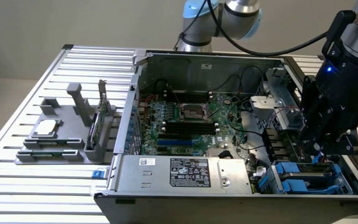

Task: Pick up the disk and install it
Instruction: 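Insert the second disk wire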

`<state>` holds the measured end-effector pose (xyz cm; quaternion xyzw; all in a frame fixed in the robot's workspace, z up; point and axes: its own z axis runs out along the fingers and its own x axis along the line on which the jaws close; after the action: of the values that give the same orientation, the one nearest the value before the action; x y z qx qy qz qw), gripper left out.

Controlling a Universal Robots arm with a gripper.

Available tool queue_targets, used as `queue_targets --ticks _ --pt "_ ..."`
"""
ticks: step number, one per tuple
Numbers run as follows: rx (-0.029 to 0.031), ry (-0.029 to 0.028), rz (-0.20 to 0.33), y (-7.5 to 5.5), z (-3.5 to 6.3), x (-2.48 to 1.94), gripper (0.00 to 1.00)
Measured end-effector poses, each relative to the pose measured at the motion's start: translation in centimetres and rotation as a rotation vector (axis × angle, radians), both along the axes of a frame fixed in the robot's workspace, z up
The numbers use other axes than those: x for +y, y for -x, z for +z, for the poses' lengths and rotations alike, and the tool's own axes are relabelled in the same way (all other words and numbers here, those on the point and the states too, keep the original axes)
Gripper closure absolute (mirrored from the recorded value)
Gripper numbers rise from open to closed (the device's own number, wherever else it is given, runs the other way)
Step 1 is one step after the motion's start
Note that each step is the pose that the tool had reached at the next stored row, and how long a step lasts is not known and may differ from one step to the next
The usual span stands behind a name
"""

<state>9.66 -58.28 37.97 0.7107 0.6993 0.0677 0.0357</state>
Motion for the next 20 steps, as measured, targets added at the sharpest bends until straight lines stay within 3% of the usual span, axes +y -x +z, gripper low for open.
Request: queue_targets --ticks 20 --pt "0.0 0.0003 0.0 -1.3 -1.3 0.24 0.69"
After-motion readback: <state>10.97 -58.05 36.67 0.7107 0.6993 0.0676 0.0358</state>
